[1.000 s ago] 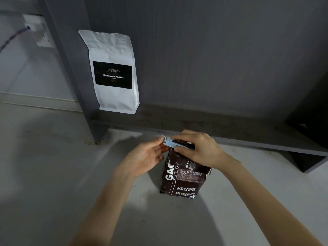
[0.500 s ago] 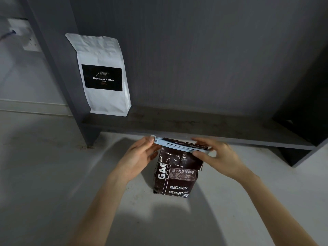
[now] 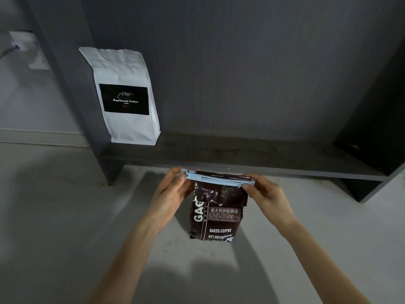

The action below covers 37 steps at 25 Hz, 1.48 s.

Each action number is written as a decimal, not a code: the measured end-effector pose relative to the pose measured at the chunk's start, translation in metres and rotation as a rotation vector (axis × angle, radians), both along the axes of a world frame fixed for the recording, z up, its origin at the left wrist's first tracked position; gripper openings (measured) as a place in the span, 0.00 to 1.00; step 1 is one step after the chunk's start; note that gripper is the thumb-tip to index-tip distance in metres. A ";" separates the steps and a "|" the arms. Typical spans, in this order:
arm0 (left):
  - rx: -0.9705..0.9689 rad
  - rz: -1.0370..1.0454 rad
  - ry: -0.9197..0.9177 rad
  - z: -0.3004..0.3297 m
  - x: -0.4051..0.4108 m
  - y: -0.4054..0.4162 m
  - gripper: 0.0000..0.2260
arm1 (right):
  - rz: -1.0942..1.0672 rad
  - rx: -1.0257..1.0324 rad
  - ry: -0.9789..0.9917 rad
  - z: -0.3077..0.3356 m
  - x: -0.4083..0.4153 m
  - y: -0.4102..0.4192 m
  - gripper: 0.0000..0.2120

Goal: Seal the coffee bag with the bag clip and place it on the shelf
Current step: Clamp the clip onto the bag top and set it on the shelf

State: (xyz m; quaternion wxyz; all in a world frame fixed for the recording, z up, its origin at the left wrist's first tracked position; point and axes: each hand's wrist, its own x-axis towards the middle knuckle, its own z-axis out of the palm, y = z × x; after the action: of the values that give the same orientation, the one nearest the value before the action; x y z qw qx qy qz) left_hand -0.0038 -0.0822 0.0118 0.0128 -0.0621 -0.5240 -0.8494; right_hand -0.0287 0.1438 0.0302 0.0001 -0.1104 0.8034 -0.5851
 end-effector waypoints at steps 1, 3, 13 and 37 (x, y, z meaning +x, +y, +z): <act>-0.058 -0.028 -0.016 -0.001 0.002 0.001 0.11 | -0.005 0.003 0.002 0.000 0.000 0.001 0.08; -0.259 -0.056 -0.042 -0.006 0.004 0.005 0.16 | -0.020 0.026 -0.013 0.000 -0.002 0.002 0.08; -0.678 0.056 0.000 -0.004 -0.005 0.026 0.05 | -0.041 0.034 0.009 0.001 0.001 -0.002 0.08; -0.458 0.268 0.026 0.082 -0.045 -0.006 0.05 | 0.033 -0.278 0.019 0.078 -0.063 -0.041 0.02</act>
State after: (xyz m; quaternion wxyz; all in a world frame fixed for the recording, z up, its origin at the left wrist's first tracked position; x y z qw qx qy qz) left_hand -0.0488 -0.0885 0.0935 0.1173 -0.0042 -0.7059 -0.6985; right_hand -0.0914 0.1023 0.1082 -0.0133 -0.1280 0.7125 -0.6898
